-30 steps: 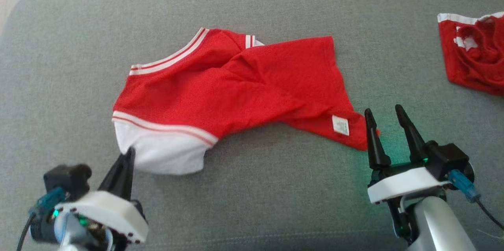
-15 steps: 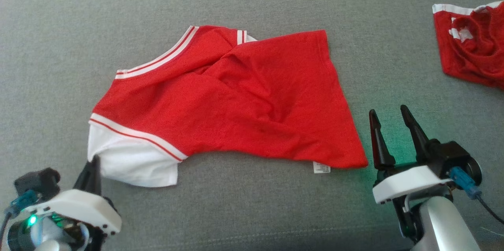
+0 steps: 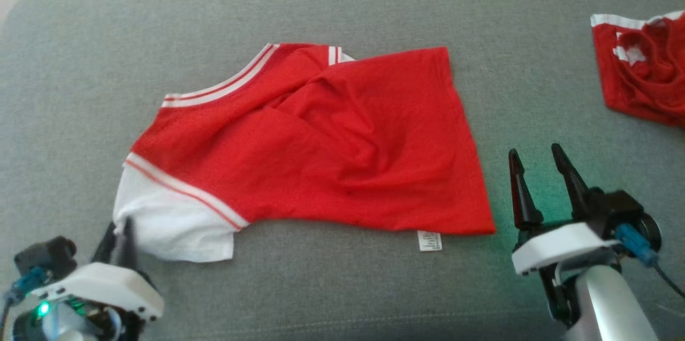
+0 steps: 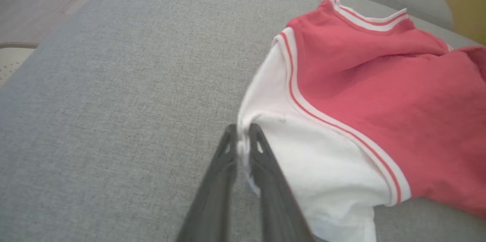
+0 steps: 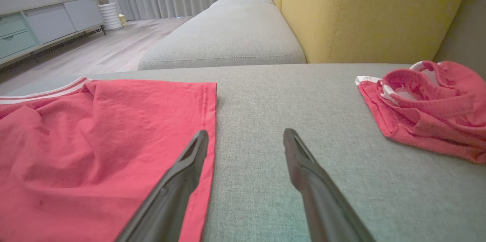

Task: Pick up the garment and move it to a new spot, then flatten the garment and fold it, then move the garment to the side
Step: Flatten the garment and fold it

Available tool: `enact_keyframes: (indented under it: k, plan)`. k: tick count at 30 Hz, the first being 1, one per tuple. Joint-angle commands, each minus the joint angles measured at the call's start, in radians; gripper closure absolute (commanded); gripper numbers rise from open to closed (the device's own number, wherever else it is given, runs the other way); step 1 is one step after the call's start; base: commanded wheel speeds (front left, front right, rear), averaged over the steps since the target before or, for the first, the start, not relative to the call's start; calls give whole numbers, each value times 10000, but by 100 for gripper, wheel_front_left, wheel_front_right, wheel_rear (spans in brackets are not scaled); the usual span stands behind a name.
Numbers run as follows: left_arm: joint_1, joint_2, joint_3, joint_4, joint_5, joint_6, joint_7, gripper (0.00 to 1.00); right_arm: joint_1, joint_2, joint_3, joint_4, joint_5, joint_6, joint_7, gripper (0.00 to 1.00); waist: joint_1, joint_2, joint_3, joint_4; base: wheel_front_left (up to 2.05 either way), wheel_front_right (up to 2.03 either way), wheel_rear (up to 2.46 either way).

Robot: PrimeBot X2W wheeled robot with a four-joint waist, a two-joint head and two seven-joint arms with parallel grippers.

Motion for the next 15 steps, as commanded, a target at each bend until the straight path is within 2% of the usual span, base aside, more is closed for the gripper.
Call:
enact_keyframes:
  k: [1, 9, 15]
  plan:
    - [-373, 65, 315, -298, -63, 13, -224, 0, -469, -33, 257, -192, -100, -9, 58, 0, 0, 0, -58, 86, 0, 0, 0]
    - [-745, -783, -199, -629, 417, -7, -1744, 0, -2063, -33, 341, 1006, -518, -9, 1056, 0, 0, 0, -209, 592, 0, 0, 0]
    - [-1016, -1259, -569, -842, 775, -38, -2278, 0, -3565, -159, 478, 2525, -627, -9, 2146, 0, 0, 0, -54, 1067, 0, 0, 0]
